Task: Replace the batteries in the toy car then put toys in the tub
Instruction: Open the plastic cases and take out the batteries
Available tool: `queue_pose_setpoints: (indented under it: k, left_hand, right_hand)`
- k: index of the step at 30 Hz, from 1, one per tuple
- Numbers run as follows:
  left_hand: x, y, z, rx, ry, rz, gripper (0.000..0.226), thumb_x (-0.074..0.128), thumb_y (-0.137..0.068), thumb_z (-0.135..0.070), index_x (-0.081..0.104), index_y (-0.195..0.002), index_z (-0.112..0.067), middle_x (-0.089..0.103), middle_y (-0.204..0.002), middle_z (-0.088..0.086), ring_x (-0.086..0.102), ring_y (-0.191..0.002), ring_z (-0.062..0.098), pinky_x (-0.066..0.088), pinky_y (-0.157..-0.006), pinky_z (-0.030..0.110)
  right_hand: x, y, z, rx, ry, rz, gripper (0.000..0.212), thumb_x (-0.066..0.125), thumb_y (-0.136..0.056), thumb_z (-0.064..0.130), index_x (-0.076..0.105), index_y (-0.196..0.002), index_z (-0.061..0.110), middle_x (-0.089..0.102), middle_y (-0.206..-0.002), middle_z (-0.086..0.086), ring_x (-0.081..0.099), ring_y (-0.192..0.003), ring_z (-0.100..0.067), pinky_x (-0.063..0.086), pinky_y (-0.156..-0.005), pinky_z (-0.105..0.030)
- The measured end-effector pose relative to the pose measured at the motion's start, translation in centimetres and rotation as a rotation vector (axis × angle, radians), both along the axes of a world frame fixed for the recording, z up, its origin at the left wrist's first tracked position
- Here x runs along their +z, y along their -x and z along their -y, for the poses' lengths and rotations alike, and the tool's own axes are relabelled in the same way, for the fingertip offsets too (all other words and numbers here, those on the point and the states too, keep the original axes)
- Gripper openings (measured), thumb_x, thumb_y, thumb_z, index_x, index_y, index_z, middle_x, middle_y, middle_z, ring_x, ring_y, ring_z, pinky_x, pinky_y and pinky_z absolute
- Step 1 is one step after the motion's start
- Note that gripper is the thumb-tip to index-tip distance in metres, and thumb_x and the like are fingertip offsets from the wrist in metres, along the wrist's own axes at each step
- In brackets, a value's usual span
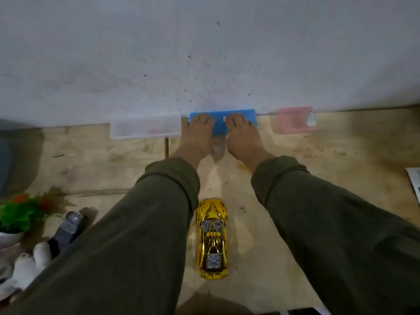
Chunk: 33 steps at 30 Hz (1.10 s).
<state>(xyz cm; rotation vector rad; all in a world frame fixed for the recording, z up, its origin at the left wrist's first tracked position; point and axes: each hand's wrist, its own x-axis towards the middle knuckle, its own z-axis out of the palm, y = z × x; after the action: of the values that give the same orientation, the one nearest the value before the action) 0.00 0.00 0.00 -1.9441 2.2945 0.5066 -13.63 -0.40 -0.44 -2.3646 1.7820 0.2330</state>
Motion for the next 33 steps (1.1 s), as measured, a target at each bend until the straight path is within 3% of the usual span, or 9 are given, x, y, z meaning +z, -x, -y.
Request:
queue_pose_setpoints:
  k: [5, 10, 18, 20, 23, 25, 27, 30, 33]
  left_hand:
    - [-1.4, 1.1, 1.0, 0.094, 0.102, 0.038, 0.065, 0.058, -0.089, -0.016, 0.026, -0.146, -0.017, 0.024, -0.153, 0.005, 0.021, -0.142, 0.024, 0.021, -0.115, 0.047]
    - [-1.9, 1.8, 1.5, 0.147, 0.196, 0.069, 0.059, 0.061, -0.085, -0.013, 0.037, -0.138, -0.017, 0.037, -0.143, 0.007, 0.033, -0.132, 0.027, 0.03, -0.104, 0.045]
    - [-2.3, 2.8, 1.4, 0.234, 0.241, 0.081, 0.06, 0.068, -0.077, -0.013, 0.04, -0.131, -0.019, 0.043, -0.132, 0.009, 0.041, -0.122, 0.029, 0.033, -0.102, 0.045]
    - [-2.2, 2.9, 1.4, 0.247, 0.245, 0.081, 0.061, 0.066, -0.079, -0.013, 0.038, -0.132, -0.021, 0.041, -0.134, 0.008, 0.039, -0.124, 0.028, 0.031, -0.105, 0.048]
    - [-2.6, 2.9, 0.7, 0.257, 0.299, 0.077, 0.073, 0.067, -0.078, -0.01, 0.03, -0.139, -0.027, 0.033, -0.143, 0.01, 0.03, -0.132, 0.029, 0.028, -0.105, 0.049]
    - [-2.9, 2.7, 0.0, 0.277, 0.394, 0.06, 0.088, 0.073, -0.075, -0.009, 0.021, -0.141, -0.035, 0.023, -0.144, 0.011, 0.022, -0.132, 0.031, 0.029, -0.102, 0.05]
    - [-3.2, 2.6, -0.3, 0.286, 0.478, 0.049, 0.096, 0.076, -0.074, -0.012, 0.014, -0.141, -0.042, 0.014, -0.14, 0.007, 0.015, -0.129, 0.03, 0.03, -0.101, 0.053]
    - [-2.5, 2.3, -0.4, 0.274, 0.355, 0.047, 0.092, 0.068, -0.085, -0.023, 0.002, -0.145, -0.046, 0.008, -0.143, 0.009, 0.009, -0.133, 0.03, 0.022, -0.105, 0.053]
    - [-2.0, 1.9, -0.1, 0.275, 0.263, 0.095, 0.094, 0.062, -0.087, -0.041, -0.011, -0.147, -0.042, 0.026, -0.143, 0.013, 0.027, -0.131, 0.031, 0.024, -0.103, 0.05]
  right_hand:
    - [-1.4, 0.1, 1.0, 0.093, 0.086, -0.086, 0.048, 0.026, -0.096, 0.01, 0.022, -0.142, -0.003, 0.026, -0.147, -0.024, 0.022, -0.139, -0.037, 0.03, -0.107, -0.047]
    - [-3.3, 0.6, 1.9, 0.215, 0.274, -0.366, 0.05, 0.026, -0.085, 0.013, 0.071, -0.106, 0.006, 0.072, -0.104, -0.014, 0.069, -0.097, -0.027, 0.057, -0.067, -0.035]
    - [-3.9, 1.9, 3.6, 0.422, 0.454, -0.468, 0.065, 0.01, -0.093, -0.003, 0.072, -0.104, 0.01, 0.073, -0.099, -0.011, 0.07, -0.088, -0.026, 0.056, -0.054, -0.035]
    - [-3.5, 2.3, 3.8, 0.483, 0.441, -0.438, 0.061, 0.014, -0.093, 0.001, 0.073, -0.101, 0.01, 0.074, -0.095, -0.01, 0.071, -0.084, -0.025, 0.054, -0.051, -0.033]
    - [-2.2, 3.4, 4.2, 0.578, 0.367, -0.307, 0.03, 0.05, -0.086, 0.023, 0.07, -0.102, 0.007, 0.071, -0.092, -0.012, 0.068, -0.075, -0.026, 0.05, -0.046, -0.029]
    - [-1.1, 4.4, 5.2, 0.648, 0.47, -0.095, 0.032, 0.068, -0.079, 0.024, 0.064, -0.104, 0.003, 0.066, -0.096, -0.015, 0.064, -0.075, -0.028, 0.053, -0.049, -0.032]
    - [0.3, 4.9, 6.1, 0.636, 0.561, 0.04, 0.029, 0.07, -0.078, 0.022, 0.063, -0.101, 0.006, 0.064, -0.096, -0.015, 0.063, -0.08, -0.028, 0.053, -0.059, -0.034]
    - [1.9, 4.2, 7.3, 0.529, 0.649, 0.083, 0.024, 0.074, -0.07, 0.02, 0.065, -0.09, 0.012, 0.065, -0.083, -0.008, 0.063, -0.075, -0.024, 0.049, -0.063, -0.028]
    - [1.3, 3.8, 6.8, 0.435, 0.642, 0.153, 0.027, 0.072, -0.066, 0.006, 0.063, -0.091, 0.012, 0.065, -0.083, -0.006, 0.063, -0.075, -0.024, 0.046, -0.066, -0.028]
